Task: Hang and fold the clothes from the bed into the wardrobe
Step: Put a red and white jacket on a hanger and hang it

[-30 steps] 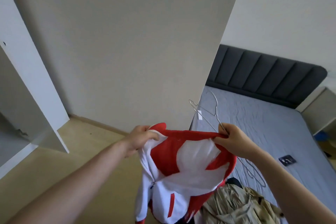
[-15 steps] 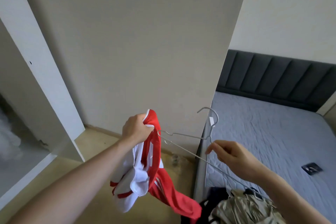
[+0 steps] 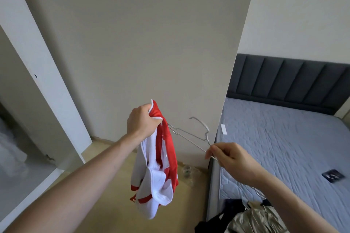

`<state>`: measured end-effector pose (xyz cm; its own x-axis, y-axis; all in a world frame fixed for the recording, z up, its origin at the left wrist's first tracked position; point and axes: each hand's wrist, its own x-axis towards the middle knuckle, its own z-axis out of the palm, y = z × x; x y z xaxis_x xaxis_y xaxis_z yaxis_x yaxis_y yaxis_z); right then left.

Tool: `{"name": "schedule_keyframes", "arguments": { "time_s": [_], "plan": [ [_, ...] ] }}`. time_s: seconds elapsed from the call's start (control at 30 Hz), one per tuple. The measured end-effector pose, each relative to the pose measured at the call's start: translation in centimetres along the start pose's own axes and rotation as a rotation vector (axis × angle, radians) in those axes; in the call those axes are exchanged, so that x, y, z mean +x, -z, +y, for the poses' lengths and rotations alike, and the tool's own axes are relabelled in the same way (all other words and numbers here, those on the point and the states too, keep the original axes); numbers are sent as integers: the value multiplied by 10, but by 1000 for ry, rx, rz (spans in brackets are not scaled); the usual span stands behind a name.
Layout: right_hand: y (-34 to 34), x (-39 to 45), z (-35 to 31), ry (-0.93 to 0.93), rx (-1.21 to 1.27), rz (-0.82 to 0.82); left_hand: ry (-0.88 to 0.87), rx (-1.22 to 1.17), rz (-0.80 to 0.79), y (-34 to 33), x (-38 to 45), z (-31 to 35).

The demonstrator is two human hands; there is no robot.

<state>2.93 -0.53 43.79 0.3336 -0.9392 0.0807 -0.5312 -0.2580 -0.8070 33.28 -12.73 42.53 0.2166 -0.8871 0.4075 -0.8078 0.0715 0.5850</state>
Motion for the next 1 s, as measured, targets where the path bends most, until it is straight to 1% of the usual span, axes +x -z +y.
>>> {"name": "schedule_keyframes", "arguments": {
  "time_s": [0.1, 0.33, 0.47, 0.57, 0.73, 0.8, 0.9, 0.93, 1.0],
  "plan": [
    [7, -4, -6, 3, 52, 19, 7, -31, -11, 4, 9, -4],
    [5, -14, -10, -21, 56, -4, 108, -13, -75, -10, 8, -7],
    [1, -15, -2, -33, 51, -18, 132, -56, -99, -15, 0, -1],
    [-12, -13, 7, -65, 39, -39, 93, -122, -102, -14, -3, 10],
    [-39, 0, 20, -115, 77, -66, -88, -256, -42, 5, -12, 45],
    [-48, 5, 21, -115, 106, -8, -131, -324, -46, 17, -15, 59],
    [-52, 12, 26, -126, 226, 181, -154, -412, -95, 32, -26, 71],
    [-52, 13, 27, -121, 268, 232, -173, -428, -141, 36, -33, 73],
    [-51, 12, 27, -101, 306, 306, -244, -442, -306, 44, -51, 73]
  ]
}}
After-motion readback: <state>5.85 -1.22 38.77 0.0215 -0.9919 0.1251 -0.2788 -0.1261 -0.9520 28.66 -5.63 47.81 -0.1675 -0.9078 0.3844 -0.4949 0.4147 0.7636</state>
